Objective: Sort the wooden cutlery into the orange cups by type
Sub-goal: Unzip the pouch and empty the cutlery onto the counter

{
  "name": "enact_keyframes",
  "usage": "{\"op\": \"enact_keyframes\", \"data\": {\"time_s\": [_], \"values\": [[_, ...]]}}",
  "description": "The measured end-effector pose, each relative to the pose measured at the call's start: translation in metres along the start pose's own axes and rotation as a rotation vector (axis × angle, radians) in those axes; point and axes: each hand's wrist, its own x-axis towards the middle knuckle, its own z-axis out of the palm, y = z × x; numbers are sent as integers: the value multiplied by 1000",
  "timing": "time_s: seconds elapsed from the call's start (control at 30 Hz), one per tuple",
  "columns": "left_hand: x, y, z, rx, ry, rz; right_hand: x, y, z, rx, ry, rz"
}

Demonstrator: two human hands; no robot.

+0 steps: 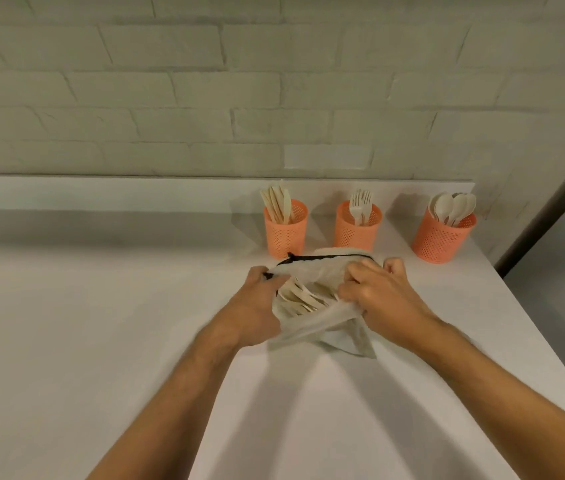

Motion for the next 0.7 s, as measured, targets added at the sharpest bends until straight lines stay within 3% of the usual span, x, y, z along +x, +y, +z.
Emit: {"op": "enact_keyframes", "data": {"time_s": [0.1,0.23,0.27,0.3,0.4,0.47,0.53,0.7], "values": [[-1,13,-1,-64,-11,85,-14,-10,-33,116,-167,55],[-5,25,1,-144,-27,110,-2,-61,-60,195,216,-24],[-7,27,0,-160,-24,110,4,-70,-59,197,236,-18],[-8,27,-1,-159,-11,100,11,-72,-54,201,154,14],[-15,26,-3,-135,25,37,17,-66,-39,117,-382,219],[-20,26,0,-140,17,29,15,-61,-32,19,-620,254],[-25,28,6,-134,-10,34,17,-62,-22,-29,-698,252],[-33,21,18,-93,-38,41,30,-60,16,-1,-661,318]]}}
